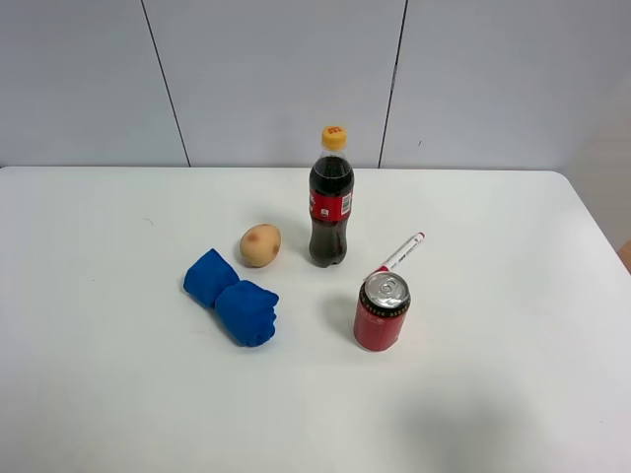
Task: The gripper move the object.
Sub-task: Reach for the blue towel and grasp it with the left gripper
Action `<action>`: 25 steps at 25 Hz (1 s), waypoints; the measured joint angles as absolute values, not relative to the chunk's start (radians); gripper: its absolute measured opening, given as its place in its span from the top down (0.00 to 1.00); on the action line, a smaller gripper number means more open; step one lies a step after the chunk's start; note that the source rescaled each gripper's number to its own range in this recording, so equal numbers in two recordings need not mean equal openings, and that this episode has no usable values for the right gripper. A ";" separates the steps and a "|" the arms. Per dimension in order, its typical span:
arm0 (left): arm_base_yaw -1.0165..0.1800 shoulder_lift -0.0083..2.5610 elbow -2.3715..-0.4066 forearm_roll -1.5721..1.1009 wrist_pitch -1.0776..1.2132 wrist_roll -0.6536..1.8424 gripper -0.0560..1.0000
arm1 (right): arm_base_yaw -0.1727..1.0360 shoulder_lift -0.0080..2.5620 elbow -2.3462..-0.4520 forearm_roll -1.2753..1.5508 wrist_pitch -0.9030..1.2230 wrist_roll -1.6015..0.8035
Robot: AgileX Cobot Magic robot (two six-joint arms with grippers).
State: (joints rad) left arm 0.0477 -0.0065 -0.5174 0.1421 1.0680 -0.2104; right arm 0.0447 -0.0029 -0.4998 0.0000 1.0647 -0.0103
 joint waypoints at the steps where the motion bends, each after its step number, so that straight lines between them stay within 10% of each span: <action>1: 0.048 -0.007 -0.517 0.142 1.068 -0.210 0.18 | 0.045 -0.003 -0.500 0.000 1.065 -0.010; 25: 0.048 -0.007 -0.517 0.142 1.068 -0.210 0.18 | 0.045 -0.003 -0.500 0.000 1.065 -0.010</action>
State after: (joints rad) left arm 0.0477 -0.0065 -0.5174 0.1421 1.0680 -0.2104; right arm 0.0447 -0.0029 -0.4998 0.0000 1.0647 -0.0103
